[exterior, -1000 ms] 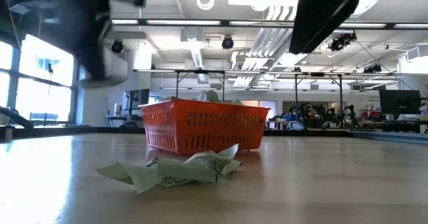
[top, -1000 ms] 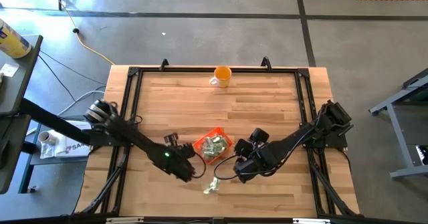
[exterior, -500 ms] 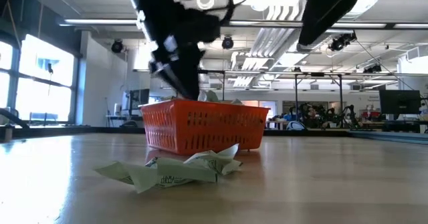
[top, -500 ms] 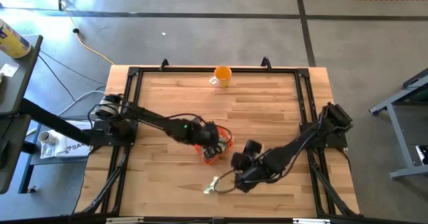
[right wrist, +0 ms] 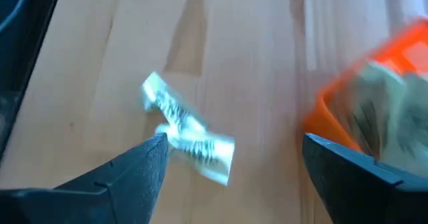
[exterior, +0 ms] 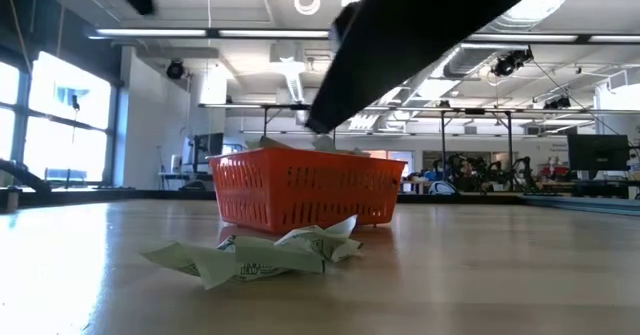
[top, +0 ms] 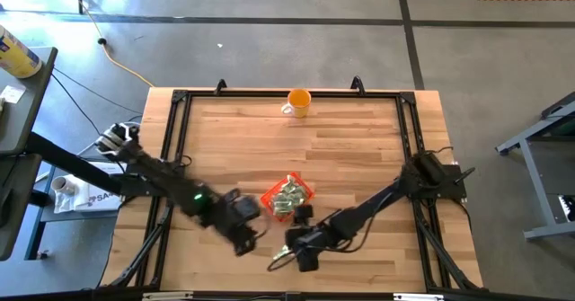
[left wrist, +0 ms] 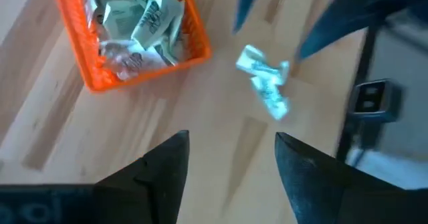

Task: Pick and place Stevia / Truvia into bins
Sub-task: Put the stevia packet into the bin

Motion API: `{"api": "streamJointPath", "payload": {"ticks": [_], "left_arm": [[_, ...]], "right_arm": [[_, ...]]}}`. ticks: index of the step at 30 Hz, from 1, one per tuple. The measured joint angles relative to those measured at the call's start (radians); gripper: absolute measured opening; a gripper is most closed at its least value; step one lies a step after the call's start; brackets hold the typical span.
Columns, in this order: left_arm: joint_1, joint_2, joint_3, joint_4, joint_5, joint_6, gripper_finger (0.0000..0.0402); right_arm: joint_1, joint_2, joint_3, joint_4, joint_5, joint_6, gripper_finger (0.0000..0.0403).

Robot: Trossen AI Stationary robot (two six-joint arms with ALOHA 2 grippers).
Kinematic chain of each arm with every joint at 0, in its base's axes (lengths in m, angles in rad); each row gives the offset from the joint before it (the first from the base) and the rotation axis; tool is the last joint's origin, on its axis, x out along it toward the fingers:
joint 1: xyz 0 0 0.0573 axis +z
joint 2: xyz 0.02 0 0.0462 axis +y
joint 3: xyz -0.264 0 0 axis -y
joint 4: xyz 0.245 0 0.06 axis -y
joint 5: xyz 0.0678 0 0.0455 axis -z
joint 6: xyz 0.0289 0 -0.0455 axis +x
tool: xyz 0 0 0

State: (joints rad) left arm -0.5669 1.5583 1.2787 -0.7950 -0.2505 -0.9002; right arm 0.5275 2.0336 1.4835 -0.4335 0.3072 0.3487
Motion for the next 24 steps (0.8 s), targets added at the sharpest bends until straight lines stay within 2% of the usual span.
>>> {"api": "streamJointPath", "payload": {"ticks": [3,6,11,14,19,21,24], "left_arm": [[-0.127,-0.041,0.0,-0.085,-0.085,-0.169,0.0241],[-0.234,-0.047,0.002,-0.12,-0.147,-0.33,0.0227],[-0.347,-0.037,0.001,-0.175,-0.235,-0.532,0.0208],[-0.375,-0.035,0.0,-0.197,-0.245,-0.601,0.0198],[-0.385,-0.034,0.0,-0.236,-0.256,-0.627,0.0184],[-0.382,-0.034,0.0,-0.243,-0.256,-0.626,0.0179],[-0.383,-0.034,0.0,-0.263,-0.256,-0.626,0.0174]], "right_arm": [[-0.025,0.049,0.003,0.079,-0.104,-0.087,0.0327],[-0.035,0.101,0.001,0.065,-0.207,-0.161,0.0315],[-0.039,0.142,0.005,0.056,-0.253,-0.241,0.0296],[-0.059,0.144,0.004,0.077,-0.262,-0.208,0.0269],[-0.118,0.145,0.034,0.072,-0.27,-0.122,0.0171],[-0.141,0.145,0.054,0.063,-0.262,-0.09,0.0119],[-0.169,0.145,0.134,-0.041,-0.273,0.006,0.0033]]}}
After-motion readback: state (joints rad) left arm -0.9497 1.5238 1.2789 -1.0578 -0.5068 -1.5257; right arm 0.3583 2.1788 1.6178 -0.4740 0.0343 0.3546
